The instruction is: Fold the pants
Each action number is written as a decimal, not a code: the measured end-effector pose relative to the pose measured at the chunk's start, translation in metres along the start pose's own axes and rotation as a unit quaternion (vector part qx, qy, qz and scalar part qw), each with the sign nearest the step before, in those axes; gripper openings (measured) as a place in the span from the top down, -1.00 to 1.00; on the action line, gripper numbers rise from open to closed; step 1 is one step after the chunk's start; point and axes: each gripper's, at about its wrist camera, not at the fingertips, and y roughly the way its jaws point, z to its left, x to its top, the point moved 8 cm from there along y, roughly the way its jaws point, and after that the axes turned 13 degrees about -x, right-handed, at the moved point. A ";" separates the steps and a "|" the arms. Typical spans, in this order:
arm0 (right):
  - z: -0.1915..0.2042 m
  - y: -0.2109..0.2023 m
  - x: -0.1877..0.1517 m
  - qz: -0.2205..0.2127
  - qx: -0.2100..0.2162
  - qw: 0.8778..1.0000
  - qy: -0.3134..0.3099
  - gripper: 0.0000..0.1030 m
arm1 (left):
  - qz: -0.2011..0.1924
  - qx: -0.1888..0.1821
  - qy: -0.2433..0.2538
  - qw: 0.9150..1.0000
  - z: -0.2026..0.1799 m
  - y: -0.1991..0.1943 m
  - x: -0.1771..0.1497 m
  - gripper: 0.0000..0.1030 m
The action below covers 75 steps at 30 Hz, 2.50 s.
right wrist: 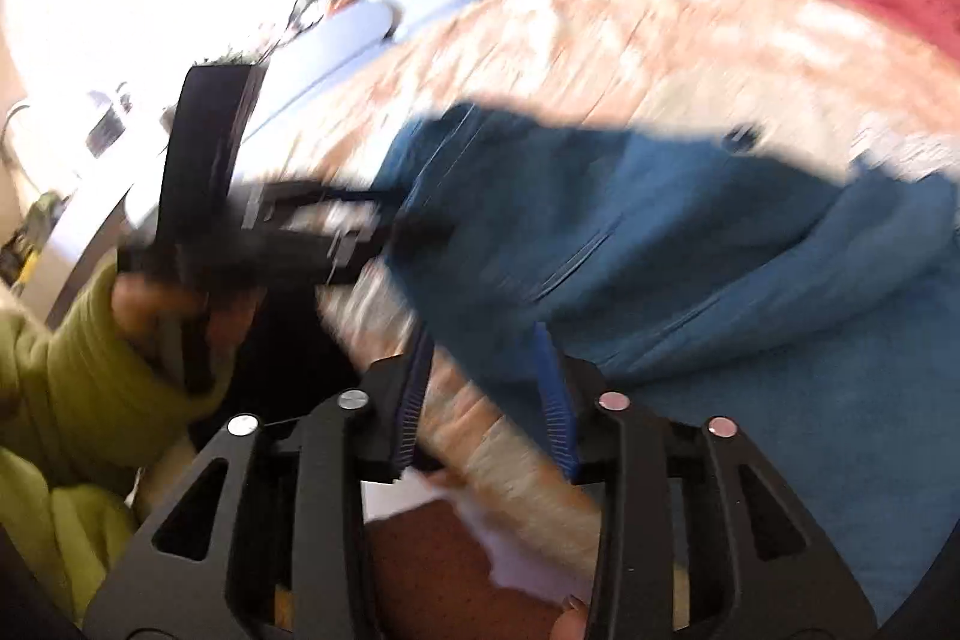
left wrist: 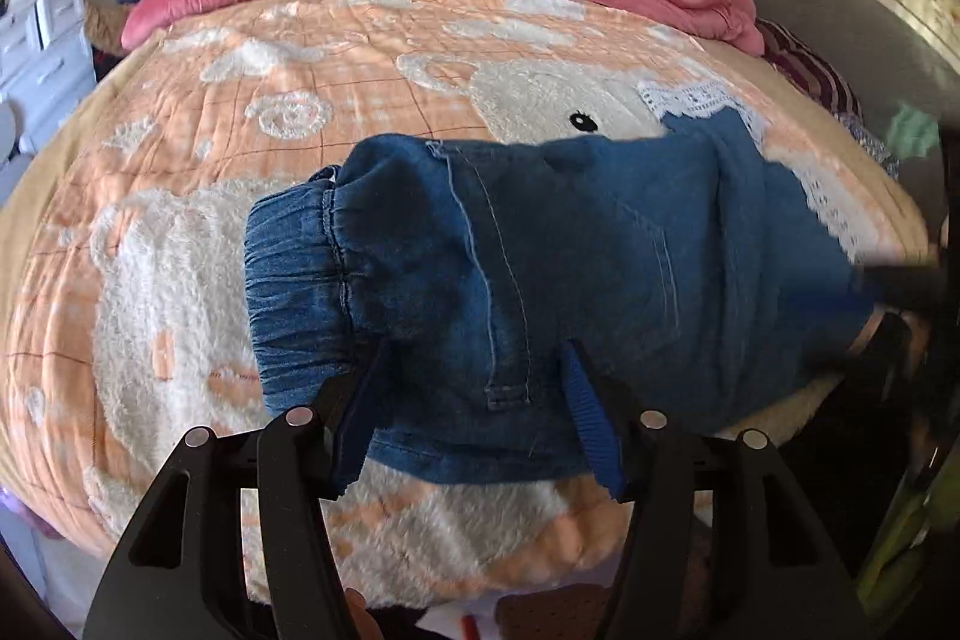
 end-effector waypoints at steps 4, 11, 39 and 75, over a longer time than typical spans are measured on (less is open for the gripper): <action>-0.014 0.018 0.013 0.010 -0.028 1.000 0.009 0.23 | 0.002 0.016 0.015 1.000 -0.004 0.002 -0.005 -0.11; -0.035 0.069 -0.023 0.081 -0.077 0.993 0.022 0.15 | -0.004 0.020 0.023 1.000 -0.003 0.002 -0.008 -0.11; -0.154 -0.043 0.016 -0.020 -0.177 0.976 0.127 -0.43 | 0.015 -0.158 0.066 0.985 -0.124 0.029 0.040 -0.42; -0.245 0.095 0.099 0.108 -0.264 0.955 0.083 0.88 | 0.039 -0.316 0.045 0.947 -0.167 0.082 0.040 0.62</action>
